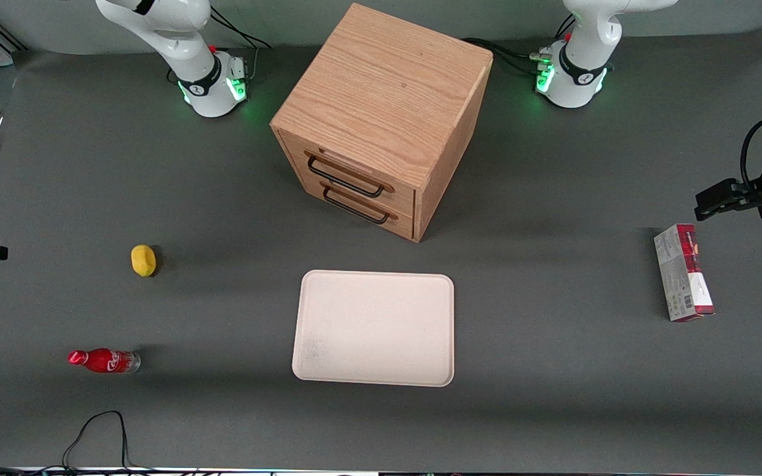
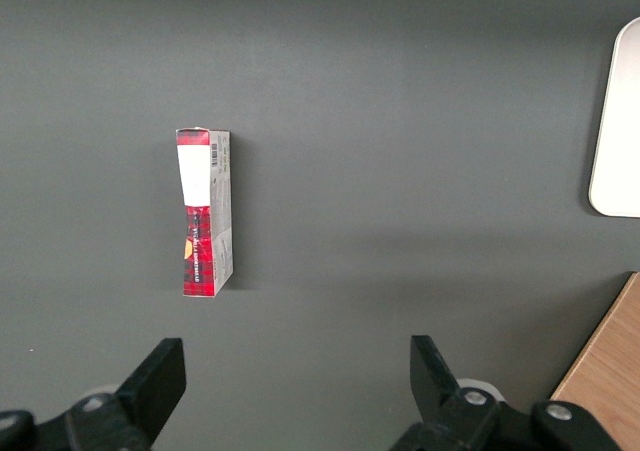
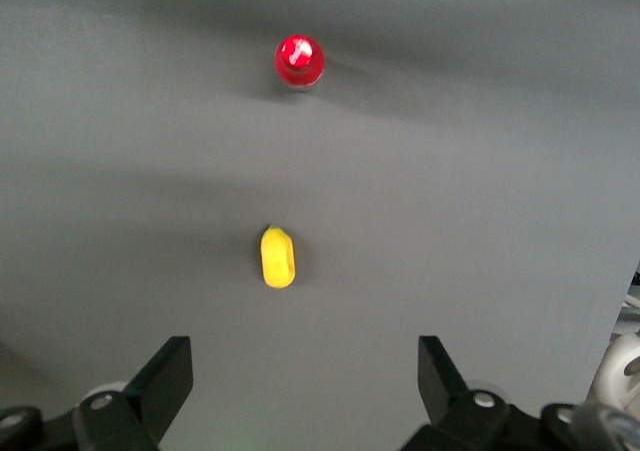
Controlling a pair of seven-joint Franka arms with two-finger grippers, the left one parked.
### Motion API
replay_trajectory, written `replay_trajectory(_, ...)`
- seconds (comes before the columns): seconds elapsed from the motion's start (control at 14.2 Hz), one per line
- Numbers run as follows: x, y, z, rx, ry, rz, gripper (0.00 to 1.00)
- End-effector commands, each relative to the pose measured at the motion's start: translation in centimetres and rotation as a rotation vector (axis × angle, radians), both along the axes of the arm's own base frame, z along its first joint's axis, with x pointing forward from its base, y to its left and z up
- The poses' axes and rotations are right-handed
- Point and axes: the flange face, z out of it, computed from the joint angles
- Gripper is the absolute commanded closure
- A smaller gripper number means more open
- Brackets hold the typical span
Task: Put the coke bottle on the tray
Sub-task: 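Move the open right gripper down over the red Coca-Cola bottle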
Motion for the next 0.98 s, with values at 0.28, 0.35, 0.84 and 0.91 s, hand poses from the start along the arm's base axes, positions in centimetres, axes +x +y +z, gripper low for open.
replay_trajectory(0.28, 5.5, 1.6, -8.0, 0.021, 0.004, 0.023, 0.01)
replay_trajectory(0.35, 6.3, 1.6, -9.5, 0.025, -0.008, -0.013, 0.01)
replay_trajectory(0.84, 9.9, 1.3, -16.5, 0.029, -0.109, 0.0, 0.0)
replay_trajectory(0.91, 10.2, 1.3, -17.4, 0.03, -0.114, 0.001, 0.0)
